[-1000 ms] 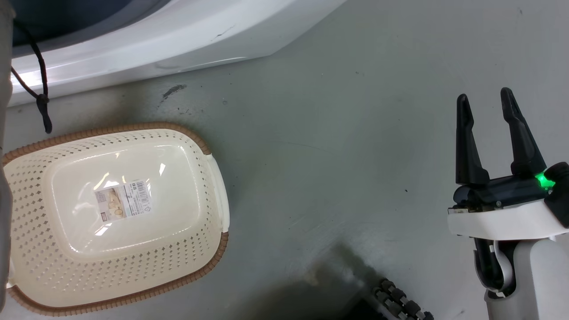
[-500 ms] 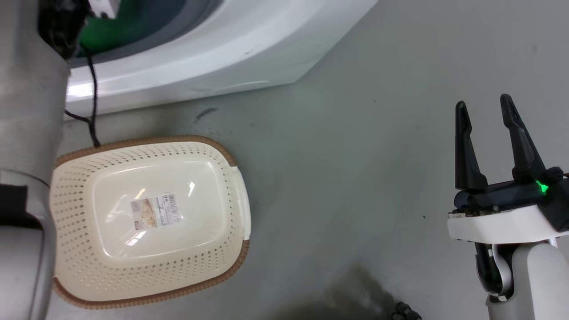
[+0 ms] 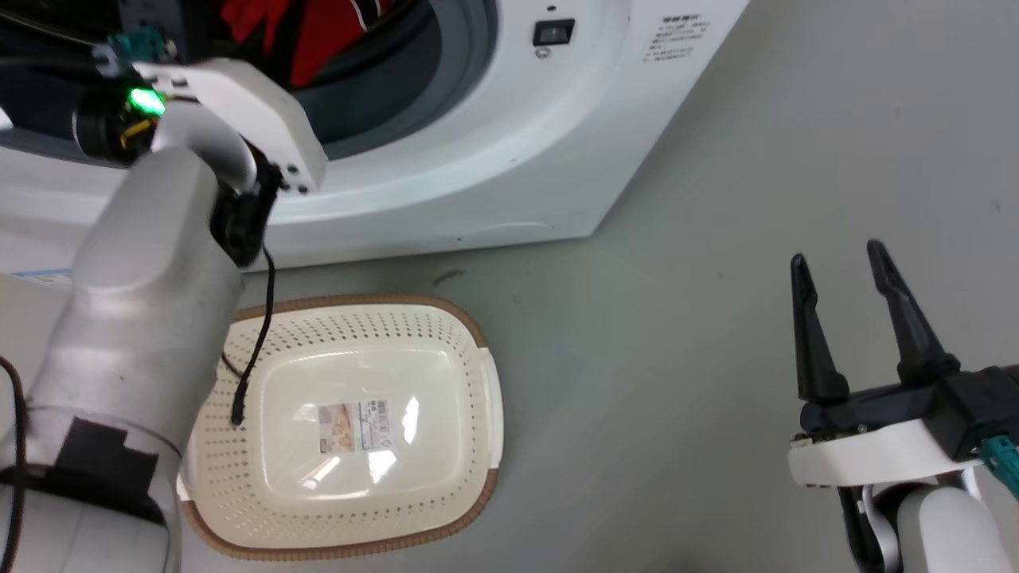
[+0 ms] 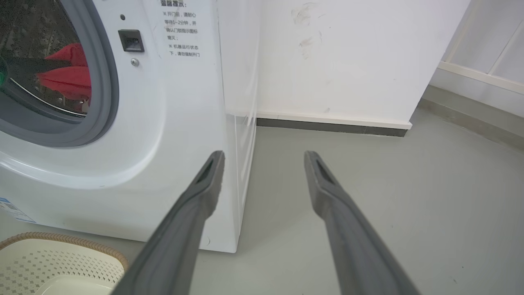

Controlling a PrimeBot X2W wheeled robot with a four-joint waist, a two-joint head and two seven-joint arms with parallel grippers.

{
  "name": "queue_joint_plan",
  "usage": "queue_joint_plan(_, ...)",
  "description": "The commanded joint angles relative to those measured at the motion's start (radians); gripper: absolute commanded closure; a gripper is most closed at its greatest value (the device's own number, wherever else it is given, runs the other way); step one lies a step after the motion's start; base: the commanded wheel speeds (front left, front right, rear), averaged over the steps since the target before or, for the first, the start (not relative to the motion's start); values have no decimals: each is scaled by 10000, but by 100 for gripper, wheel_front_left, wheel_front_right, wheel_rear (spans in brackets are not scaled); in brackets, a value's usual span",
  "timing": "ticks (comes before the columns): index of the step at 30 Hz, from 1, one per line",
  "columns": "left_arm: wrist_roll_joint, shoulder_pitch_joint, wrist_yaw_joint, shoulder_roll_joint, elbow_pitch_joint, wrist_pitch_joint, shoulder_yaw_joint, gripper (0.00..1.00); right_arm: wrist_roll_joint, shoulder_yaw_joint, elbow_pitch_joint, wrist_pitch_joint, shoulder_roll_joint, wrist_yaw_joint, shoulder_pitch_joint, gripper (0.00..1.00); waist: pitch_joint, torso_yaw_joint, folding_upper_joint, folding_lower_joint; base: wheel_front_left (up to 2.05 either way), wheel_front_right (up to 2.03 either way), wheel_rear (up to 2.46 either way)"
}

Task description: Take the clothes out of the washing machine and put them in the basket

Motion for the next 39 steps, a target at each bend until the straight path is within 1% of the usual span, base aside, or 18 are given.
queue_joint_plan(1, -76, 350, 0, -22, -159, -244, -125, 100, -88, 37, 50, -21, 11, -10, 206, 0, -575, 390, 0, 1, 0, 0, 0)
queue_joint_plan(5, -162, 1017, 0, -45, -529, -730, -407, 100, -200, 62, 179, -21, 10, -10, 463, 0, -1125, 638, 0, 1, 0, 0, 0)
queue_joint_plan(12, -214, 1987, 10, 51, -1478, -1134, -564, 100, -271, 124, 300, -21, 10, -10, 938, 0, -2084, 1006, 0, 1, 0, 0, 0)
queue_joint_plan(16, -85, 2486, 163, 187, -2248, -1213, -597, 100, -369, 193, 340, -21, 11, -10, 1247, 0, -2547, 1182, 0, 1, 0, 0, 0)
queue_joint_plan(26, 36, 3422, 754, 742, -4575, -1030, -657, 100, -322, 243, 435, -21, 11, -10, 1810, 0, -3402, 1450, 0, 1, 0, 0, 0)
queue_joint_plan(33, 21, 3994, 1341, 1254, -6538, -648, -533, 100, -327, 306, 494, -21, 10, -10, 2043, 0, -3791, 1513, 0, 1, 0, 0, 0)
queue_joint_plan(39, -31, 4834, 1903, 1674, -8150, -339, -473, 100, -270, 352, 529, -21, 11, -10, 2278, 0, -4149, 1560, 0, 1, 0, 0, 0)
